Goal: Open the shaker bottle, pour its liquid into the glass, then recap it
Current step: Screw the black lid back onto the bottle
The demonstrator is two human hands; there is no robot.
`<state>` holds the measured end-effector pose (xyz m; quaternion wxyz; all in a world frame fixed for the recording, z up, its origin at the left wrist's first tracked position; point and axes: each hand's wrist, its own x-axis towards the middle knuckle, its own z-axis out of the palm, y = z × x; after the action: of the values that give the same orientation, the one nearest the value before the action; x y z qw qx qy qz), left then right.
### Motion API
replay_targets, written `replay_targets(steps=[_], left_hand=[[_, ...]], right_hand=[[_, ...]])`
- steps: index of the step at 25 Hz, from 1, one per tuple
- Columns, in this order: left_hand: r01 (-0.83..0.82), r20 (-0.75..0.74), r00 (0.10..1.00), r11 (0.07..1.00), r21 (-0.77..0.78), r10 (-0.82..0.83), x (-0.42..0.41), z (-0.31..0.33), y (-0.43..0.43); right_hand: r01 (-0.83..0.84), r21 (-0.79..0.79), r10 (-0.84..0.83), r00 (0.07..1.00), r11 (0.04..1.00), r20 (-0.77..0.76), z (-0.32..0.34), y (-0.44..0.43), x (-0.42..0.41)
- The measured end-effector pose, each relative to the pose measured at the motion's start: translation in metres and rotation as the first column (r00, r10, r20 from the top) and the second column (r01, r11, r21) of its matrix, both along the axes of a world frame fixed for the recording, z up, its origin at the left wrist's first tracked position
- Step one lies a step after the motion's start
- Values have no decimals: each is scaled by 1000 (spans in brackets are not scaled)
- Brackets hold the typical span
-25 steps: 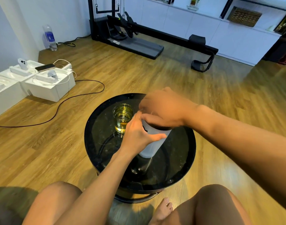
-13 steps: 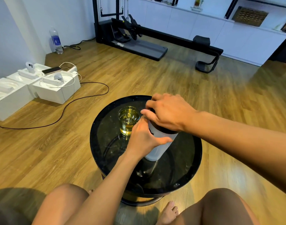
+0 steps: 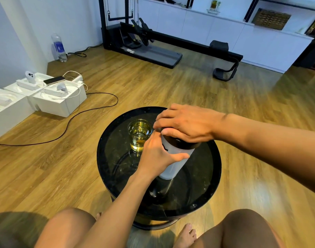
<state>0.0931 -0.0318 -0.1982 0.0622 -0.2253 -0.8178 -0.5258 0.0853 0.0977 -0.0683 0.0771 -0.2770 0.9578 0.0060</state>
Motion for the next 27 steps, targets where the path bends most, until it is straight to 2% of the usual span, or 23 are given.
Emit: replay_targets(steps=[2,4,5,8,10,12,13,14,15,17,19,21,22,23,26,27], left_hand=[[9,-4,1000,1000,-1,-9,-1,-1,1],[19,11,1000,1000,4,-19,-2,0,0],[22,20,1000,1000,10,-22,-2,1,-1],[32,16,999,999,19,-32,-1,1,0],[18,10,1000,1000,9,-18,-1,1,1],[29,16,999,1000,-5,-29,-2,1,0],[35,33,999,999,-5,-34,-2,1,0],[38,53,998,999,9,-38,0,3,0],[43,56,997,999,13,-44,0,3,0],[41,25,999,999,-33,-41,-1,1,1],[29,18,999,998,-48,-28,-2,0,2],[16,63,998,999,-39,-13,-3,1,2],[14,83,996,999,-46,-10,-3,1,1],[12,93,996,999,-37,-9,-3,1,0],[10,63,998,1000,-23,-8,-3,1,0],[19,65,998,1000,-25,-17,-5,1,0]], right_hand=[[-26,44,30,996,999,-79,-8,7,3],[103,24,-98,983,994,-155,-15,-3,0],[165,8,-162,979,986,-122,-14,-7,-1],[150,-41,-148,988,988,36,1,-5,-1],[46,5,-46,999,999,-14,-3,-1,1],[136,-3,-135,982,991,-129,-11,-4,-3],[205,15,-202,972,979,-123,-12,-8,-3],[197,34,-193,976,980,-102,-9,-9,-2],[108,61,-101,989,992,-104,-5,-8,-1],[42,59,-41,999,997,-16,6,-3,3],[3,167,9,998,986,-70,-1,1,5],[160,155,-137,979,975,-150,-8,-10,2],[247,126,-230,964,961,-133,-8,-15,0],[259,90,-250,963,962,-100,-6,-16,-1],[92,44,-92,996,995,-1,8,-5,1],[47,74,-46,999,996,-20,6,-1,4]])
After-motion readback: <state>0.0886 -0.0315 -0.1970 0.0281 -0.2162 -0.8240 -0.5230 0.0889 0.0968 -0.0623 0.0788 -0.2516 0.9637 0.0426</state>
